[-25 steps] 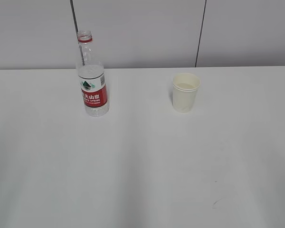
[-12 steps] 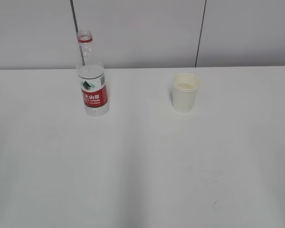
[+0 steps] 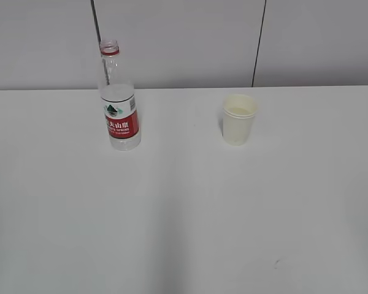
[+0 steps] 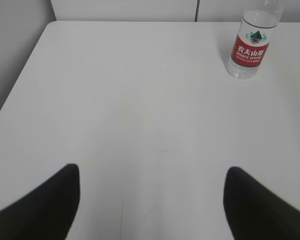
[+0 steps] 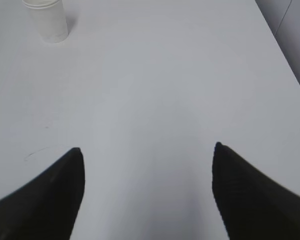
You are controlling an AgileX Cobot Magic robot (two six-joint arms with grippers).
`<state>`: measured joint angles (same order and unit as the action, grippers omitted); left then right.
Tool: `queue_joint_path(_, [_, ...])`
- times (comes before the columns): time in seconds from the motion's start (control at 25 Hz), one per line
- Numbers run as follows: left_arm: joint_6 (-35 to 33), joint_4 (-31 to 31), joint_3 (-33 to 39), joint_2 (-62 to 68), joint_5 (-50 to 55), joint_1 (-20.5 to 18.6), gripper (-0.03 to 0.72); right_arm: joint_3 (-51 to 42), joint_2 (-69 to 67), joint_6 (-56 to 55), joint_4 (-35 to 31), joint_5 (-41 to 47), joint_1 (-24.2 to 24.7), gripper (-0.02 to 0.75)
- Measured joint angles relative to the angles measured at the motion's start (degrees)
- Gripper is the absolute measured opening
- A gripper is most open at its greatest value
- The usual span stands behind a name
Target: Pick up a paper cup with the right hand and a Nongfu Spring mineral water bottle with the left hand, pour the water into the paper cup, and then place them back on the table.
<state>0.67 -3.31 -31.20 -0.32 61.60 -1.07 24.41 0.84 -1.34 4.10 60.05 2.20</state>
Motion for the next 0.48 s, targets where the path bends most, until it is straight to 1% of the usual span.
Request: queue_joint_path(0.48, [0.0,0.1,0.0,-0.5,0.0,0.0,0.529,0.0,0.1,0.0,0.0,0.1,0.0,0.585])
